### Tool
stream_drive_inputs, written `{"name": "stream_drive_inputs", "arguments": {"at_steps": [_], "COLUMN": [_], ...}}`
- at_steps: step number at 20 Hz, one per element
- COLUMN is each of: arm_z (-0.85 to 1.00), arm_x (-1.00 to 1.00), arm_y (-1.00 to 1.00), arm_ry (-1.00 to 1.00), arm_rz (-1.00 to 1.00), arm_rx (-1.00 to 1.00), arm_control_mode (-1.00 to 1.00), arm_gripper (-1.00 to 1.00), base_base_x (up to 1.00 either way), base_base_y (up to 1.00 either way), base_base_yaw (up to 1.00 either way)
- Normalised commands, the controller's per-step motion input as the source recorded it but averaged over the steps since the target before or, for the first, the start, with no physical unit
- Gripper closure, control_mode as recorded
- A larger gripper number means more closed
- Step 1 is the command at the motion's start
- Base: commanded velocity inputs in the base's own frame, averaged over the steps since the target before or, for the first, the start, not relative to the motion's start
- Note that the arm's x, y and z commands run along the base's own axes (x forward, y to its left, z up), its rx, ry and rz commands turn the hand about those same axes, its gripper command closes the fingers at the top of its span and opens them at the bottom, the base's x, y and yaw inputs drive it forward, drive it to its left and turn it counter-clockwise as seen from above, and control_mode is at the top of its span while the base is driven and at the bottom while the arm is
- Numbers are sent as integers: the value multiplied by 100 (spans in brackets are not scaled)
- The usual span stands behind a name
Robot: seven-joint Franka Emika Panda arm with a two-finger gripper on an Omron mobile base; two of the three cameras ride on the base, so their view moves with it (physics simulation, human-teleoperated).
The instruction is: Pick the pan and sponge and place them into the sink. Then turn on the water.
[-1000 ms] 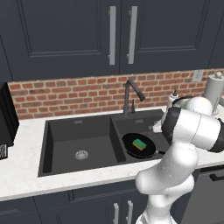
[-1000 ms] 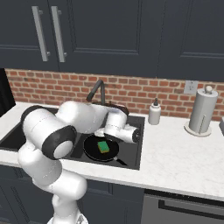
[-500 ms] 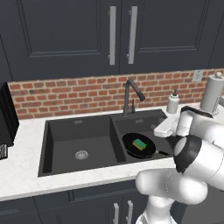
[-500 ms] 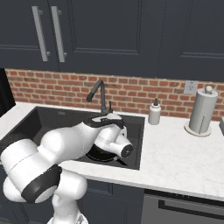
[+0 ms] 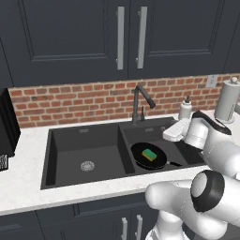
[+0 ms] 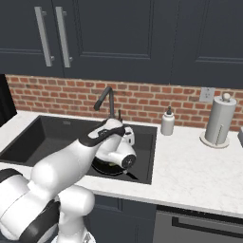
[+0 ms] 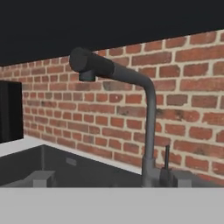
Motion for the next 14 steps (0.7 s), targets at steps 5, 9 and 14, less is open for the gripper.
{"name": "stream_drive_inputs", "arguments": {"at_steps": [5, 9, 14], "arm_z": [13, 0, 0], "arm_x": [0, 0, 9], "arm_y": [0, 0, 0], "arm_ry": [0, -2, -3], "arm_rz": [0, 0, 0], "arm_rx": [0, 0, 0], "arm_control_mode": [-100, -100, -100], "arm_gripper": [-100, -100, -100], "base_base_x": [0, 0, 0], "base_base_y": [0, 0, 0], "base_base_yaw": [0, 0, 0]}}
